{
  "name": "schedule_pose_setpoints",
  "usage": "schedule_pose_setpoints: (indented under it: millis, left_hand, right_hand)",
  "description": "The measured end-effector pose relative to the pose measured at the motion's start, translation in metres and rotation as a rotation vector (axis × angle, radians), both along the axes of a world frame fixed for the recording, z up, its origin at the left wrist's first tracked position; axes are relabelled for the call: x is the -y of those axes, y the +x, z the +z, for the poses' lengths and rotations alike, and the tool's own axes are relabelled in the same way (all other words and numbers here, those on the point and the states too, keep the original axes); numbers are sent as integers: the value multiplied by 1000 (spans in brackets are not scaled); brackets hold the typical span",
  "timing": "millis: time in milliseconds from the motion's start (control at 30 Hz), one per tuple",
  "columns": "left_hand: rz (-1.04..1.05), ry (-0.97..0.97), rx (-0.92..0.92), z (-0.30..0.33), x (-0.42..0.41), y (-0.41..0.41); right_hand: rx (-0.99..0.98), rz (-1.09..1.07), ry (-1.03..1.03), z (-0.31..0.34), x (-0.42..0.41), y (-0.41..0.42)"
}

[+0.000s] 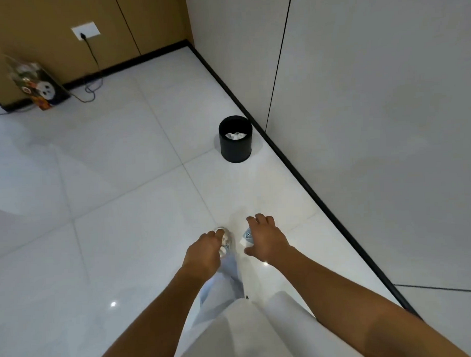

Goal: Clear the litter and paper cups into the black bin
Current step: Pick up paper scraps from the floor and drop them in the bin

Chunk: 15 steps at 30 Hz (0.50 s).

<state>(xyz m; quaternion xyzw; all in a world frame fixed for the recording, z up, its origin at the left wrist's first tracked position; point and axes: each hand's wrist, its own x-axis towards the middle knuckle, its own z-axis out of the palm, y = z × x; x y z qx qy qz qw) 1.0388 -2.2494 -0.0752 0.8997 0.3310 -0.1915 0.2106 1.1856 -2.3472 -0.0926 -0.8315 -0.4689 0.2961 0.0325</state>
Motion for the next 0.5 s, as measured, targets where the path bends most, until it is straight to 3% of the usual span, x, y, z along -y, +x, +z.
schedule_pose_setpoints:
  millis: [500]
  left_hand:
    - [-139, 110, -19, -11, -285, 218]
  right_hand:
    - [-11, -35, -42, 4, -292, 208]
